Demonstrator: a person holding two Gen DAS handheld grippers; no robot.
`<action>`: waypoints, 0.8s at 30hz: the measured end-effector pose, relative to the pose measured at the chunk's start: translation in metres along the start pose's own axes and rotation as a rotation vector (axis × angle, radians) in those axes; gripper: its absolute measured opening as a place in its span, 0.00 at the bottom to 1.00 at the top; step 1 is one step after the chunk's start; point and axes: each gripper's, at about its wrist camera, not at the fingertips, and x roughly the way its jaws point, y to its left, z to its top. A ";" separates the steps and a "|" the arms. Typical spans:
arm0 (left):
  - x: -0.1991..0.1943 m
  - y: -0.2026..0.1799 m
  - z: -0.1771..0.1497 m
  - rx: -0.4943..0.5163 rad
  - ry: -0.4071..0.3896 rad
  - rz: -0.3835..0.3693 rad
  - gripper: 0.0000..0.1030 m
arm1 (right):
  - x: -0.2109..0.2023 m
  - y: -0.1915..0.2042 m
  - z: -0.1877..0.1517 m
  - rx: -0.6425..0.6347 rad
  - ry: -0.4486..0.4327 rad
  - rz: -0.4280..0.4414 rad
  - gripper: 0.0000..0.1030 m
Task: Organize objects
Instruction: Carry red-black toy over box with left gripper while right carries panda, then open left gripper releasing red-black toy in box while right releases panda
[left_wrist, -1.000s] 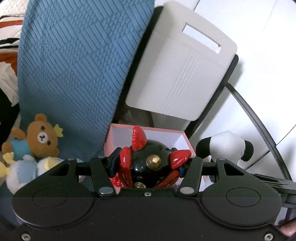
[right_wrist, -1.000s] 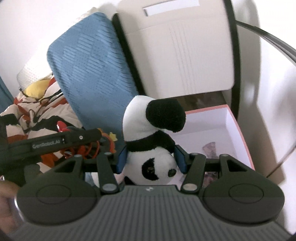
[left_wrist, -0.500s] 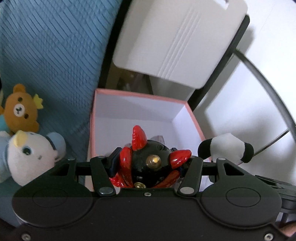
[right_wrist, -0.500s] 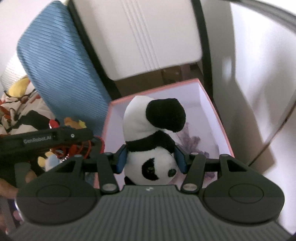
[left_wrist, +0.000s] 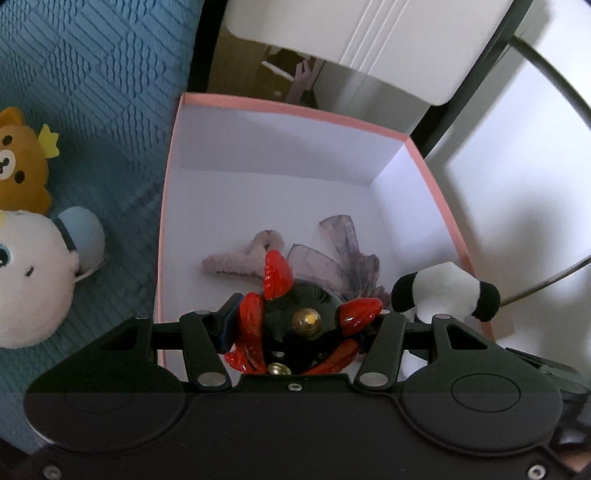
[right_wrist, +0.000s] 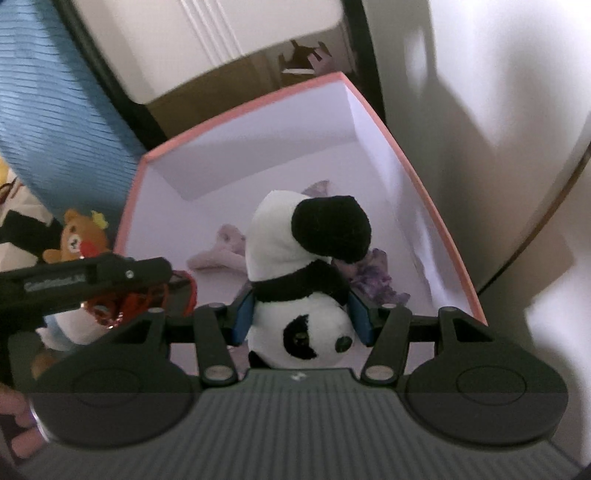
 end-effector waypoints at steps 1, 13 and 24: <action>0.002 -0.001 0.001 0.000 0.006 0.000 0.52 | 0.004 -0.001 -0.001 -0.004 0.008 -0.013 0.56; -0.020 -0.002 -0.001 0.025 0.003 -0.006 0.61 | -0.008 -0.004 0.001 0.043 -0.020 0.005 0.74; -0.093 -0.002 -0.004 0.058 -0.100 -0.040 0.61 | -0.071 0.024 0.001 0.030 -0.105 0.030 0.74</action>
